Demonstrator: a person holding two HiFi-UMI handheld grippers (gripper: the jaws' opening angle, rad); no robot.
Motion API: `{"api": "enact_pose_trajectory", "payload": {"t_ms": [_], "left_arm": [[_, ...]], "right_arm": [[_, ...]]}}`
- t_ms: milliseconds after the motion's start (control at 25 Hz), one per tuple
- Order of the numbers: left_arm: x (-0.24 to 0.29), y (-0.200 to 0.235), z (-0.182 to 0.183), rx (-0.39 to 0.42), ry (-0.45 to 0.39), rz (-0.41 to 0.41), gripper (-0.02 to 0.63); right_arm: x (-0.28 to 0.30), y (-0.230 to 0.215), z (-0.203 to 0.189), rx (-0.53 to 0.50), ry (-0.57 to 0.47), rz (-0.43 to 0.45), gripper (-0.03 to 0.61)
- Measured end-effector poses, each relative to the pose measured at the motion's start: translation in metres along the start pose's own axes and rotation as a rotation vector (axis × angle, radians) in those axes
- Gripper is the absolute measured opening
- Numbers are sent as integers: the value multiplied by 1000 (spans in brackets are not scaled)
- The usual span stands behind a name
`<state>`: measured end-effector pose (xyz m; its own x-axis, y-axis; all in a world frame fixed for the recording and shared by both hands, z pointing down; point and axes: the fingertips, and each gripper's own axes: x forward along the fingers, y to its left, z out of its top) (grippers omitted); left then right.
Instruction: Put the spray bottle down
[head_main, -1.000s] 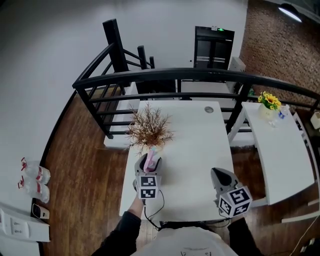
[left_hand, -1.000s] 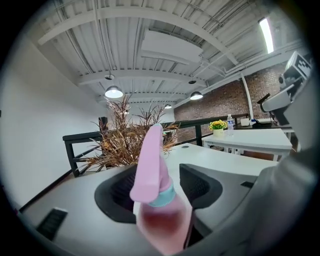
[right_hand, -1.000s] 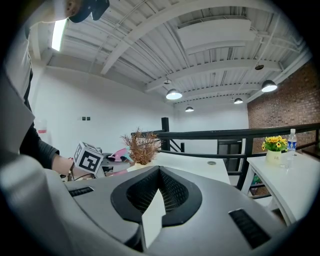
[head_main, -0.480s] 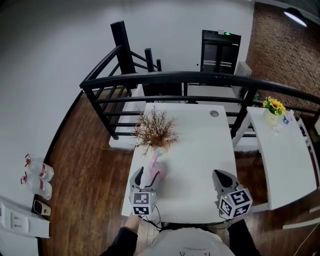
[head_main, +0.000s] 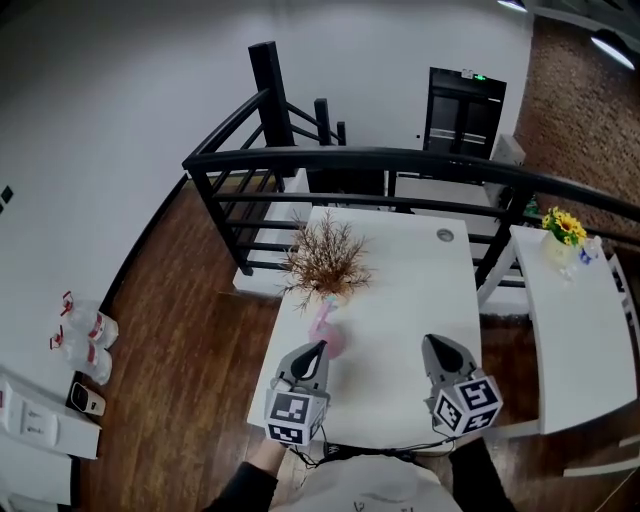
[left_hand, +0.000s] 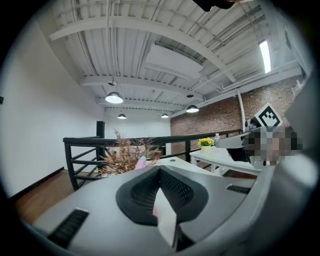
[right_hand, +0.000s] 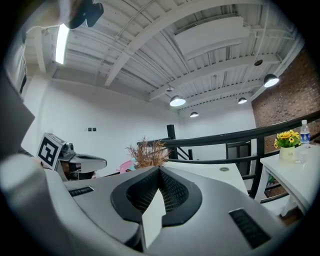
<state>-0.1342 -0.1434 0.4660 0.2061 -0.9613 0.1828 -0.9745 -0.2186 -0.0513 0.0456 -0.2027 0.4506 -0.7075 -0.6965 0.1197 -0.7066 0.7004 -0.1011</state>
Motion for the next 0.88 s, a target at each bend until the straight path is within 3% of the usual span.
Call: {"api": "enact_pose_trajectory", "payload": {"t_ms": [160,440,880], "left_arm": [[14,-38,15,6,4,-113,-2],[37,-82,39,-6,11,-228,-2],[47,-95,51,-35,10,-268,-1]], "right_arm": [[1,-7,18,-8,-48,-29,-26],[-5,3,46,-19,-113,1,-29],[-14,-2,40,-65,-51,-7,-29]]}}
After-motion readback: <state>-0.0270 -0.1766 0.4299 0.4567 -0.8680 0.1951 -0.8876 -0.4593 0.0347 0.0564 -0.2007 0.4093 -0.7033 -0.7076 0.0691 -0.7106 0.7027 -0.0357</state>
